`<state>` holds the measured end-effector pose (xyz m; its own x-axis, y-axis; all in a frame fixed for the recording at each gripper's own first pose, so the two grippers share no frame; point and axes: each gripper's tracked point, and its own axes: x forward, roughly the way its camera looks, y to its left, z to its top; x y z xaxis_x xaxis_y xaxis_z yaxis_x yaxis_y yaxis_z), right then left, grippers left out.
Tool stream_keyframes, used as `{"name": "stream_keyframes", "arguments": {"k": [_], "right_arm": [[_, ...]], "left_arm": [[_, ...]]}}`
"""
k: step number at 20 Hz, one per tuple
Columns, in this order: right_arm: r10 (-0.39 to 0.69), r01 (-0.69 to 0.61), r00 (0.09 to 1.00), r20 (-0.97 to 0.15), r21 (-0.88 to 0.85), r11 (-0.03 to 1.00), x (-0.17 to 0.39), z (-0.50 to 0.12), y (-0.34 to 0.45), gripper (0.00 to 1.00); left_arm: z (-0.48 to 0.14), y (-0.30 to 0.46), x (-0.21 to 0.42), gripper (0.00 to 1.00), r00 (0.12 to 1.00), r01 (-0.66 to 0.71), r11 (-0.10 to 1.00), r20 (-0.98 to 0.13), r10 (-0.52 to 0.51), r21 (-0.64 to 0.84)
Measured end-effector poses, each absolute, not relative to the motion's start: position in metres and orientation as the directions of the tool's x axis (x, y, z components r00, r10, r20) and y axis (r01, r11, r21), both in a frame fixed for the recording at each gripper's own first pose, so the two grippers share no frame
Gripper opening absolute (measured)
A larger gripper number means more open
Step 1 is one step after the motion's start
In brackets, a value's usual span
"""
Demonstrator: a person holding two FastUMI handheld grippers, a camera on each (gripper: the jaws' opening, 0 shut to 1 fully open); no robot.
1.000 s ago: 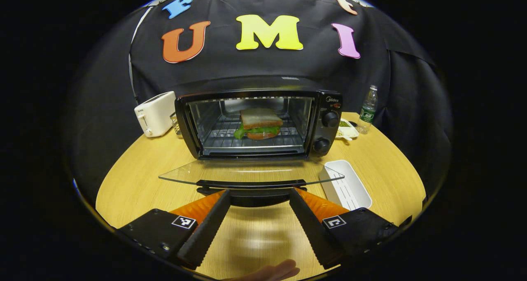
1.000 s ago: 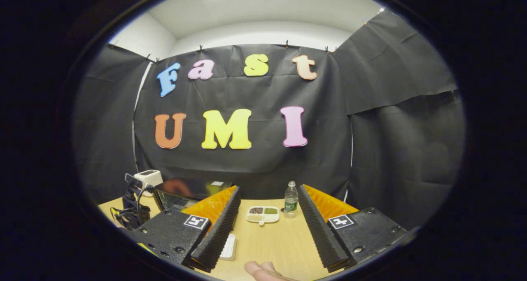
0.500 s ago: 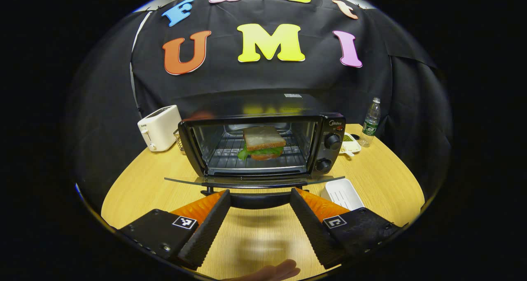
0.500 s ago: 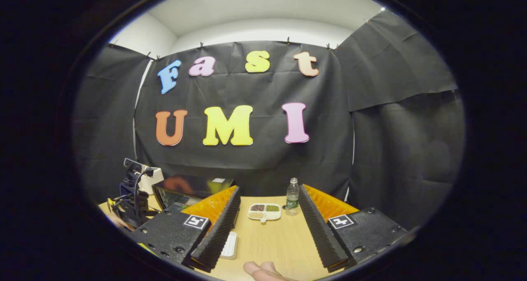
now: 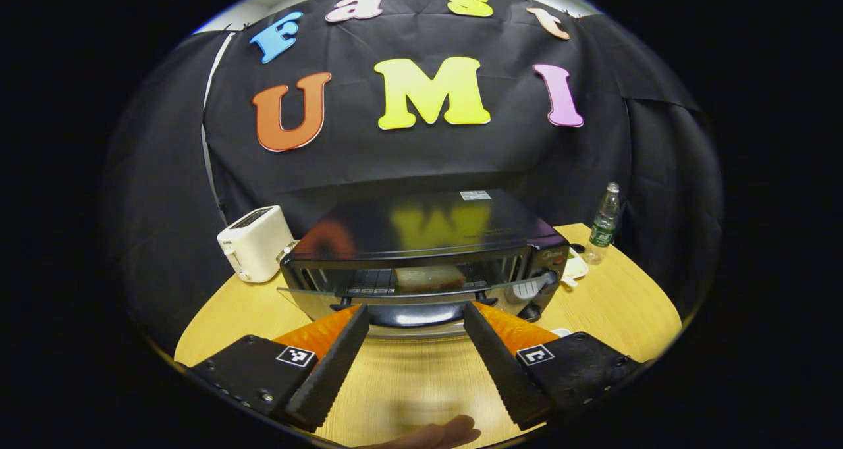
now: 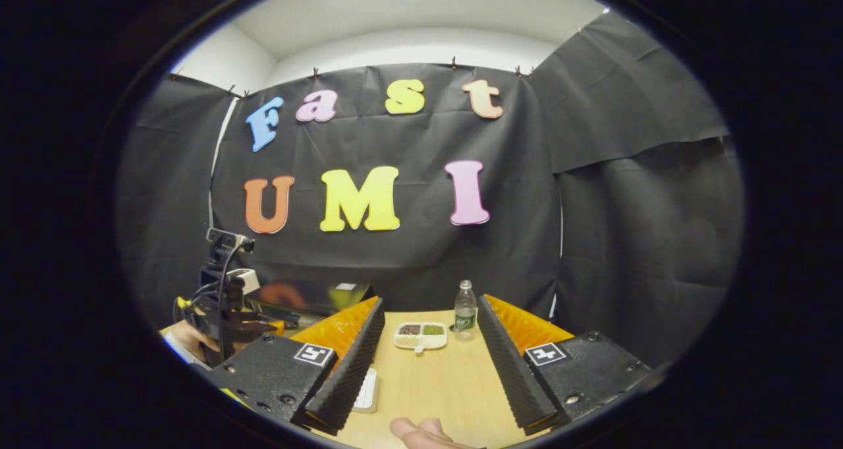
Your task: Open the electric oven with the left hand, put the food in, and close the electric oven.
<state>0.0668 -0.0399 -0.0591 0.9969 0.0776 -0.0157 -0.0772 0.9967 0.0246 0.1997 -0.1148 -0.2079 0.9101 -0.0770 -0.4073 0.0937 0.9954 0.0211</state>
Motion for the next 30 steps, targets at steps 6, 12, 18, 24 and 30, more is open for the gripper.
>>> {"name": "stream_keyframes", "arguments": {"k": [6,12,18,24,30], "right_arm": [[0.046,-0.045,0.999,-0.027,0.038,0.998,0.058,-0.063,-0.046,0.91],[0.043,-0.043,0.999,-0.019,0.043,0.998,0.037,-0.053,-0.038,0.91],[0.055,-0.057,0.998,0.041,0.048,0.997,-0.003,-0.027,-0.025,0.91],[0.092,-0.097,0.992,0.085,0.054,0.994,-0.048,-0.021,-0.015,0.91],[0.091,-0.093,0.992,0.09,0.028,0.995,-0.078,-0.037,-0.009,0.91]], "left_arm": [[-0.19,-0.097,0.197,0.96,0.908,0.056,0.997,-0.413,-0.074,-0.054],[-0.133,-0.083,0.142,0.96,0.952,0.071,0.996,-0.294,-0.081,-0.044],[-0.061,-0.068,0.059,0.95,0.992,0.061,0.997,-0.11,-0.066,-0.048],[-0.021,-0.05,-0.033,0.95,0.999,0.023,1.0,0.037,-0.022,-0.021],[-0.037,-0.044,-0.094,0.95,0.998,0.007,1.0,0.067,-0.005,-0.024]]}}
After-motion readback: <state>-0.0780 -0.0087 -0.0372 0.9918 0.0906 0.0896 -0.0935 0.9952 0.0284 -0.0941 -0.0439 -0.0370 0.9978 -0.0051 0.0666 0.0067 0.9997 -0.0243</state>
